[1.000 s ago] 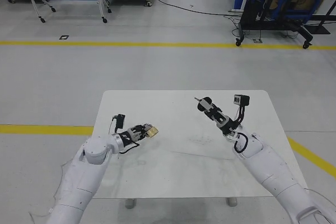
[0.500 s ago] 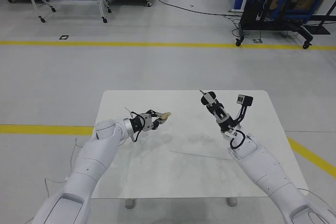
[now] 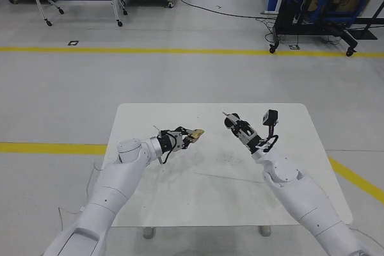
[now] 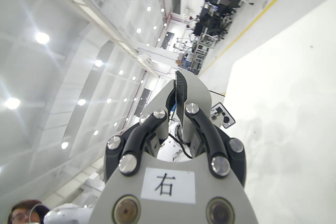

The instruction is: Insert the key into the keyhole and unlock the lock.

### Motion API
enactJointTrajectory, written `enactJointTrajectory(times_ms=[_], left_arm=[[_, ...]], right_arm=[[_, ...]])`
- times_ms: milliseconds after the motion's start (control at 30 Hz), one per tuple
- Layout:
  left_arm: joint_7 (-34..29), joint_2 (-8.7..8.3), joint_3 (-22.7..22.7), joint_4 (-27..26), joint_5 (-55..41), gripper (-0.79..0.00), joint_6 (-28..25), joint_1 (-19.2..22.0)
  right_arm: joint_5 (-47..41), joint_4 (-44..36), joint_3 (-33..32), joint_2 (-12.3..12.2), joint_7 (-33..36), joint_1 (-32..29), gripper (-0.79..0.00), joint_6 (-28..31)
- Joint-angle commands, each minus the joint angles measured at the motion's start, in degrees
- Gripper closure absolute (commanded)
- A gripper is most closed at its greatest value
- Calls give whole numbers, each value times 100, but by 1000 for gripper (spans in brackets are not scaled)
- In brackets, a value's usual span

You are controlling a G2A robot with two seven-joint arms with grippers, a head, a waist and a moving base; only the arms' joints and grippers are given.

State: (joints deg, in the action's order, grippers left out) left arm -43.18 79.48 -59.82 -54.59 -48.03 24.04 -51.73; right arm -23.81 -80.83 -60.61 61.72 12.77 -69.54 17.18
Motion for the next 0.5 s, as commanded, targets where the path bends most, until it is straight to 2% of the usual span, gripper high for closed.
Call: enactJointTrajectory(times_ms=[0,100,467], left_arm=[[211,65,129,-29,-88,0,63,72],[468,157,209,37,-344,0,41,181],[468,157,209,37,-344,0,41,181]], right_arm=[[160,-571,-325,-91,-55,-364,0,-708],[106,-1220,-893,-225,102,-938,0,-1245],[106,-1220,-893,-225,102,-938,0,-1245]])
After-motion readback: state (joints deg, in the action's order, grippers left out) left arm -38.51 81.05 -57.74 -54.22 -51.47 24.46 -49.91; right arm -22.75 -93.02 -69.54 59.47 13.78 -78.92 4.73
